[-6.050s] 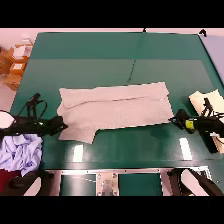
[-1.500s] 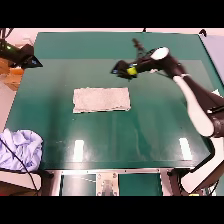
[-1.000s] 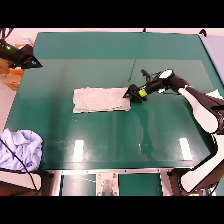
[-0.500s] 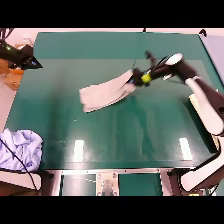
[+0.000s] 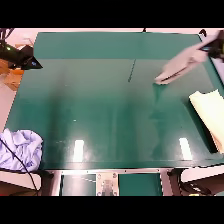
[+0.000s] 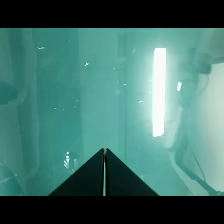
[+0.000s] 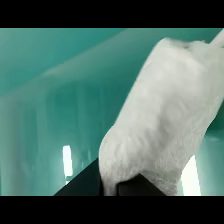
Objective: Fold the shirts.
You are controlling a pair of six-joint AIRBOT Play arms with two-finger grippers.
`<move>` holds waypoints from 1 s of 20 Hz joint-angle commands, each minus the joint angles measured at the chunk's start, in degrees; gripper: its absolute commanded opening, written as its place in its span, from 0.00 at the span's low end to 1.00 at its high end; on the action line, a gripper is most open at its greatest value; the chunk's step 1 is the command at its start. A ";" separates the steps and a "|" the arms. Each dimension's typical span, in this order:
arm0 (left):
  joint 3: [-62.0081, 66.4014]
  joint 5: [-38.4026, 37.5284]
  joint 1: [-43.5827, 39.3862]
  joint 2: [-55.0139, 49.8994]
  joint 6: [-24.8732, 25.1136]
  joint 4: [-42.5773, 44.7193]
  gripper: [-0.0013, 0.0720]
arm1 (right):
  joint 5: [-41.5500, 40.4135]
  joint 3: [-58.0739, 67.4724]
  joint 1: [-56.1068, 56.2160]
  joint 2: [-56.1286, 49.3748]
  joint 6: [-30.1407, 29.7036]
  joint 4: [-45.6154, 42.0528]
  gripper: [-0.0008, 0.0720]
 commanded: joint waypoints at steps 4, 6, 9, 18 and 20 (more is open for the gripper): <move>-0.02 -0.02 0.04 0.04 0.07 0.02 0.04 | 3.67 1.64 -23.61 0.39 1.33 -0.17 0.03; -0.02 -0.09 0.04 0.04 -0.02 0.02 0.04 | 7.23 1.64 -27.56 0.33 1.73 -0.17 0.03; -0.02 -0.39 0.04 0.04 0.00 0.02 0.04 | 13.38 1.66 -31.91 0.85 2.75 -0.24 0.03; -0.02 -2.12 0.04 0.04 0.02 0.02 0.04 | 22.95 -0.04 -36.26 3.41 9.44 -17.94 0.03; -0.02 -2.08 0.04 0.04 0.02 0.02 0.04 | 22.97 -3.43 -35.87 3.41 9.40 -23.65 0.03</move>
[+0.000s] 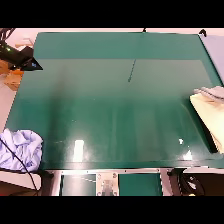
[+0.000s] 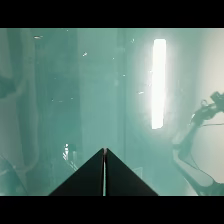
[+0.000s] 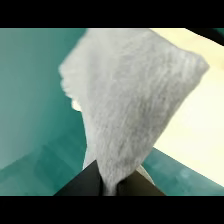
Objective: Fold the shirts.
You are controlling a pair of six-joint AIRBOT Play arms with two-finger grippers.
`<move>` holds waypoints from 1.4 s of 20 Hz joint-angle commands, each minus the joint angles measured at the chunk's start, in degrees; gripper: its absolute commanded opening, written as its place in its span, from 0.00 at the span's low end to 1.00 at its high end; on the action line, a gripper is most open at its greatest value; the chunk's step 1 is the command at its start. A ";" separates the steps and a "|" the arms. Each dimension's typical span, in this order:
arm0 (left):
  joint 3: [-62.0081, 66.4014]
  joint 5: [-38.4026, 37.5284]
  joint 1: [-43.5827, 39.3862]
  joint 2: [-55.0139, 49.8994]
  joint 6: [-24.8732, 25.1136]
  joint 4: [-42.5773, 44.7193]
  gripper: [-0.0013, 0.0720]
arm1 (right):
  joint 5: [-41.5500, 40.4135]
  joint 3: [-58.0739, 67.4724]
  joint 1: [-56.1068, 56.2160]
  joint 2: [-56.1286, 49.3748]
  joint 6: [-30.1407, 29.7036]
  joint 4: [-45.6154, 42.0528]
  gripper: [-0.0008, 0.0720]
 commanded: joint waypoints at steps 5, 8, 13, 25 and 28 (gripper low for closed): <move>-0.02 -0.17 0.04 0.04 0.02 0.00 0.04 | 0.81 -20.68 -0.07 0.20 0.33 -19.56 0.03; -0.02 0.17 0.04 0.04 0.02 0.00 0.04 | -3.78 -30.84 -0.07 0.02 0.55 -21.16 0.57; -0.02 0.24 0.04 0.04 0.02 -0.02 0.04 | 1.55 -23.04 1.27 -0.26 2.49 -17.75 0.61; -17.00 4.63 -5.70 16.59 -1.53 2.58 0.04 | -16.31 -17.31 37.03 16.02 -7.30 -6.58 0.03; -38.07 10.93 -9.40 31.23 -1.40 2.58 0.04 | -25.94 -39.93 47.74 29.51 -8.85 -6.56 0.03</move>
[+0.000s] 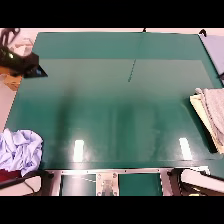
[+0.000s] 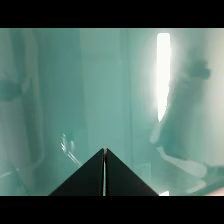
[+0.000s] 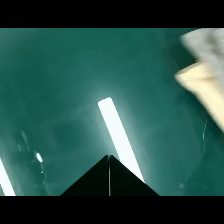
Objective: Fold the shirts.
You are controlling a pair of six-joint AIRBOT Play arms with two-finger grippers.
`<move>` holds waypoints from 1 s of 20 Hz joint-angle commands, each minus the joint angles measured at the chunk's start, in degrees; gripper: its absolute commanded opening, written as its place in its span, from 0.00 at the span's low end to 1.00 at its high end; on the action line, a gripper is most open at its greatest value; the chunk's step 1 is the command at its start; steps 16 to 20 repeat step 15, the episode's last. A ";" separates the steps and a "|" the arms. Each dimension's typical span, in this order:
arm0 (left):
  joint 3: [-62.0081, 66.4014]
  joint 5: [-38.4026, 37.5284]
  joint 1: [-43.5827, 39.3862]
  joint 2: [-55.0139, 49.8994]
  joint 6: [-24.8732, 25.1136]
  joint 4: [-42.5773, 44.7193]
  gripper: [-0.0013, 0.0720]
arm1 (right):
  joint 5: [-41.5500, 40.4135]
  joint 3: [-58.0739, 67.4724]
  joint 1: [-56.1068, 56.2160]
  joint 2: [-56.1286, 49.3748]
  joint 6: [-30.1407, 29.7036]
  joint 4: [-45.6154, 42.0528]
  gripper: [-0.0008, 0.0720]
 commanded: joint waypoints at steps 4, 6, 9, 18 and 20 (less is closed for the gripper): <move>-36.72 10.01 -6.58 27.93 -1.99 0.37 0.04 | -18.40 -42.91 22.25 25.22 -2.64 1.20 0.03; -40.68 9.97 -6.56 32.04 -2.62 0.44 0.04 | -22.25 -49.42 26.51 28.65 -2.69 2.38 0.03; -40.76 10.88 -6.56 33.09 -2.60 0.57 0.04 | -21.49 -51.34 30.38 29.42 -2.67 2.51 0.03; -40.76 10.58 -6.56 33.07 -2.60 0.33 0.04 | -21.33 -51.34 30.80 29.44 -2.69 2.62 0.03; -40.76 10.58 -6.56 33.07 -2.60 0.33 0.04 | -21.33 -51.34 30.80 29.44 -2.69 2.62 0.03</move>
